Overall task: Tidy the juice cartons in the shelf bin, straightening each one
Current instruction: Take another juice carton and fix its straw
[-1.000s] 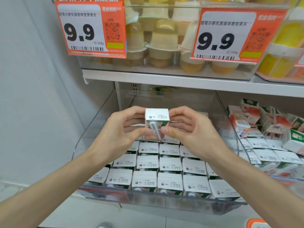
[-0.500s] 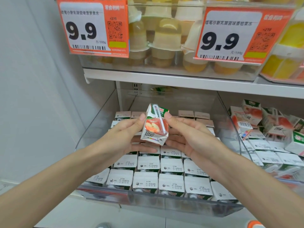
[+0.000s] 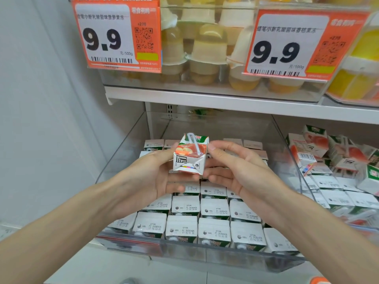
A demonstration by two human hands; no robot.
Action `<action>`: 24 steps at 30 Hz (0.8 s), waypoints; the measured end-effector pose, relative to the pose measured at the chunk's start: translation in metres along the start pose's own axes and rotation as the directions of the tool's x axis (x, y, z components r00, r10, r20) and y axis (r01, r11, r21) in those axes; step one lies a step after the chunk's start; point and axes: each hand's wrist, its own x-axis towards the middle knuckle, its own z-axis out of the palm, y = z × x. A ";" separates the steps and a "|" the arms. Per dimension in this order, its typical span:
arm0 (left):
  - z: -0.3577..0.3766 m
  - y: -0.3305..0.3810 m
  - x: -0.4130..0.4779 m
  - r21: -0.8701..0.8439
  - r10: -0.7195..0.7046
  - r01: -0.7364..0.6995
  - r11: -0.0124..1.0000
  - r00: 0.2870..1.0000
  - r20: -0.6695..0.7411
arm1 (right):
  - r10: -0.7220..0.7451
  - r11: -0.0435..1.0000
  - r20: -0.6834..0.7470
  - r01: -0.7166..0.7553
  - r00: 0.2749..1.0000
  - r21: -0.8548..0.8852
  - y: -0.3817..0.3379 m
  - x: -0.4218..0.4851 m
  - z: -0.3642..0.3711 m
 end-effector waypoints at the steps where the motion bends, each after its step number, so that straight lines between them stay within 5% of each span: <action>1: -0.001 -0.001 0.001 -0.010 -0.003 0.003 1.000 1.000 0.003 | 0.004 1.000 0.013 -0.004 1.000 -0.011 0.000 -0.001 0.000; 9: 0.003 0.002 -0.003 -0.073 -0.007 0.016 0.997 0.993 0.118 | -0.012 0.983 0.115 0.033 0.993 -0.178 0.001 -0.004 0.006; 13: 0.000 0.001 -0.002 0.038 0.065 -0.065 0.997 0.998 0.016 | -0.065 0.915 0.108 0.102 0.992 -0.389 0.003 -0.004 0.006; 17: -0.001 -0.001 -0.003 0.112 0.129 -0.125 0.986 0.991 -0.029 | -0.052 0.918 0.125 0.097 0.991 -0.384 0.002 -0.002 0.010; 24: -0.010 -0.004 0.000 0.149 0.186 -0.200 0.968 0.977 0.103 | -0.210 0.850 0.137 0.250 0.968 -0.464 0.003 -0.003 0.005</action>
